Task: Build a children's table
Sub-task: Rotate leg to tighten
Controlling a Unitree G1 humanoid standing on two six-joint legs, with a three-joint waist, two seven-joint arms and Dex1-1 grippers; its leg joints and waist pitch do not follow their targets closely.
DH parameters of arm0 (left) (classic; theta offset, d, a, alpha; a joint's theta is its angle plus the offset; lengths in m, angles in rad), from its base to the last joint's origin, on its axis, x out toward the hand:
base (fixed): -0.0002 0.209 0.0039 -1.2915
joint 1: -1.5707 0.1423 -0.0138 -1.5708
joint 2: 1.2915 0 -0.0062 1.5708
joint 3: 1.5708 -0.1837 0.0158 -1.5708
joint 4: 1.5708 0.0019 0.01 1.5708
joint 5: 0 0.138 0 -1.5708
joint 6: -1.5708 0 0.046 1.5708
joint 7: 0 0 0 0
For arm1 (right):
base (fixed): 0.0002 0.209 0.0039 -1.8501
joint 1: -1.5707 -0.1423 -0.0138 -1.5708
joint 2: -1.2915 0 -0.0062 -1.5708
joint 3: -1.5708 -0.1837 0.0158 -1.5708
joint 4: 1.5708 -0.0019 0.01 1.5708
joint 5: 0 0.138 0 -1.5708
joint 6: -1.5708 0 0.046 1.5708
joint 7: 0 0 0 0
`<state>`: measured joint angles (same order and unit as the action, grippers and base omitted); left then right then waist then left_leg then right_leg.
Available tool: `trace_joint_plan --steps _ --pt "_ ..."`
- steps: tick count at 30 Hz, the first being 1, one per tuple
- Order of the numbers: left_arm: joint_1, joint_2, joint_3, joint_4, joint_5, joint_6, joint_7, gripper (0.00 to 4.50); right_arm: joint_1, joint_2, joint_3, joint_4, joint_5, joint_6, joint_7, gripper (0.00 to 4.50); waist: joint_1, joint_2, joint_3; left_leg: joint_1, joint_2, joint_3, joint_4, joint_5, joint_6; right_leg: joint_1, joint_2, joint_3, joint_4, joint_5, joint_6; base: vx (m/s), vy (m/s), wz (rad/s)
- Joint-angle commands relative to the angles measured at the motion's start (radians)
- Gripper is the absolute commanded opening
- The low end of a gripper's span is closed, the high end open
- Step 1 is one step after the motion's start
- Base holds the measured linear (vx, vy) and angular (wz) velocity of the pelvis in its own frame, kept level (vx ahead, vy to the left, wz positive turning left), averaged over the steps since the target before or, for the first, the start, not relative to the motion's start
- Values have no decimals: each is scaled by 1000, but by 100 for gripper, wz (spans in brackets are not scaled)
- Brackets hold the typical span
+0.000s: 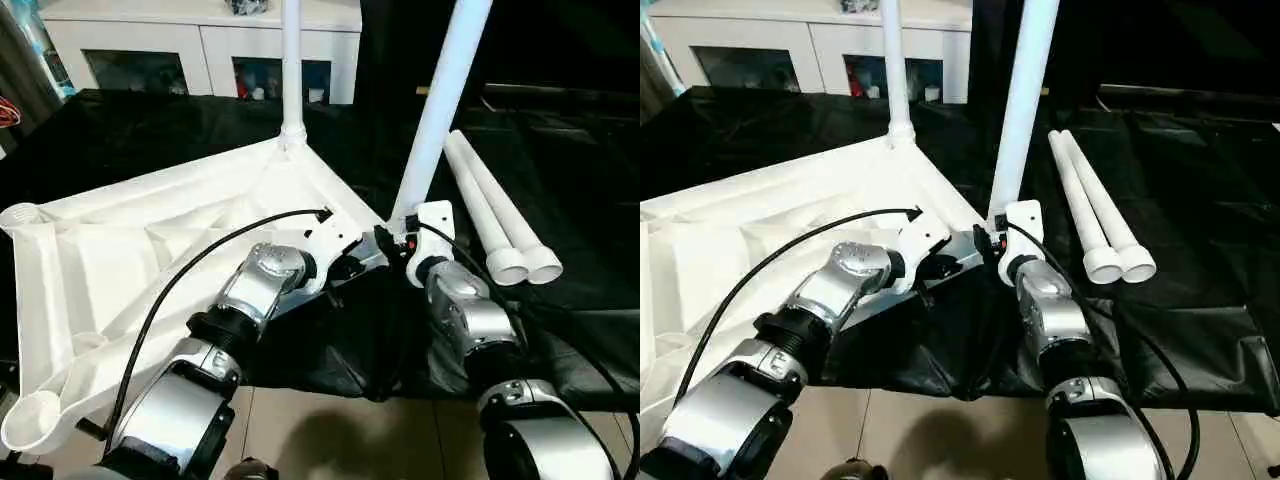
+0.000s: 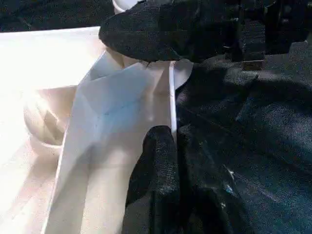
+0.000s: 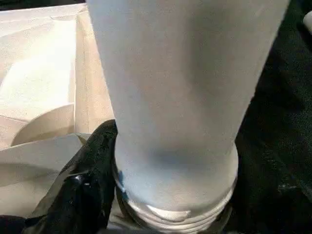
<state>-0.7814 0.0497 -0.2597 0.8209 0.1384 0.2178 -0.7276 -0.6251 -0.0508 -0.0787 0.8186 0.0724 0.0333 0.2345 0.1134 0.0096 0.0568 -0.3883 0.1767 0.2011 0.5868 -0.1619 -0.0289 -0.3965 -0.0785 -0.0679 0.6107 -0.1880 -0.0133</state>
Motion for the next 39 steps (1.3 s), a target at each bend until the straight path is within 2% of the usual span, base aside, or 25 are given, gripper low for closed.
trace_joint_plan --steps 1,5,6,9,15,17,19,20,24,28,29,33,39 --pt "-2 -49 -43 -36 -9 -67 -32 0 2 74 42 -1 25 -10 92 355 -5 -2 -70 27 59 -33 -71 -254 21 43 -85 50 -81 -176 -213 0 0 0" --pt "26 -5 -58 -58 -11 -92 -81 0 15 35 53 -26 22 -23 135 389 -7 -1 -72 25 60 -33 -71 -237 24 44 -85 50 -77 -152 -217 0 0 0" --pt "41 20 -64 -74 -13 -109 -118 0 24 5 64 -41 15 -26 172 394 -5 -5 -72 23 61 -34 -70 -221 35 47 -87 49 -74 -132 -222 0 0 0" --pt "60 54 -69 -97 -17 -125 -174 0 36 -40 85 -58 2 -32 234 402 -6 -6 -72 22 61 -31 -68 -202 48 46 -85 50 -72 -110 -228 0 0 0" --pt "81 145 -81 -132 -37 -168 -340 0 64 -175 137 -122 7 -25 493 402 -4 -6 -67 25 63 -31 -70 -253 36 43 -84 49 -78 -198 -217 0 0 0" --pt "81 166 -83 -133 -42 -179 -377 0 74 -210 152 -152 20 -12 581 402 1 -9 -68 25 65 -29 -69 -242 39 43 -84 50 -75 -184 -218 0 0 0" --pt "83 177 -85 -137 -47 -182 -397 0 82 -231 163 -173 29 -1 639 402 4 -7 -69 24 66 -28 -68 -225 47 42 -83 50 -71 -160 -226 0 0 0" --pt "84 191 -88 -145 -52 -187 -426 0 90 -250 176 -193 38 10 695 402 6 -10 -69 24 66 -28 -66 -220 52 43 -84 49 -70 -152 -231 0 0 0" --pt "92 232 -99 -176 -73 -195 -521 0 118 -307 228 -259 68 46 855 402 13 -10 -71 23 67 -28 -63 -201 71 43 -83 48 -66 -133 -239 0 0 0" --pt "94 254 -109 -185 -85 -204 -592 0 147 -342 275 -311 71 72 960 402 24 -8 -69 24 70 -28 -64 -215 65 40 -86 48 -70 -166 -236 0 0 0" --pt "93 257 -111 -184 -84 -207 -599 0 150 -345 279 -317 70 78 972 375 26 -9 -68 25 69 -29 -65 -223 59 39 -86 49 -72 -186 -232 0 0 0" --pt "88 262 -112 -177 -82 -216 -614 0 159 -351 291 -329 63 84 990 352 28 -8 -69 27 70 -29 -66 -235 40 38 -87 50 -72 -198 -230 0 0 0" --pt "77 263 -113 -158 -81 -222 -625 0 166 -349 291 -346 73 95 989 291 30 -9 -71 25 68 -29 -64 -210 48 40 -86 48 -68 -162 -237 0 0 0"
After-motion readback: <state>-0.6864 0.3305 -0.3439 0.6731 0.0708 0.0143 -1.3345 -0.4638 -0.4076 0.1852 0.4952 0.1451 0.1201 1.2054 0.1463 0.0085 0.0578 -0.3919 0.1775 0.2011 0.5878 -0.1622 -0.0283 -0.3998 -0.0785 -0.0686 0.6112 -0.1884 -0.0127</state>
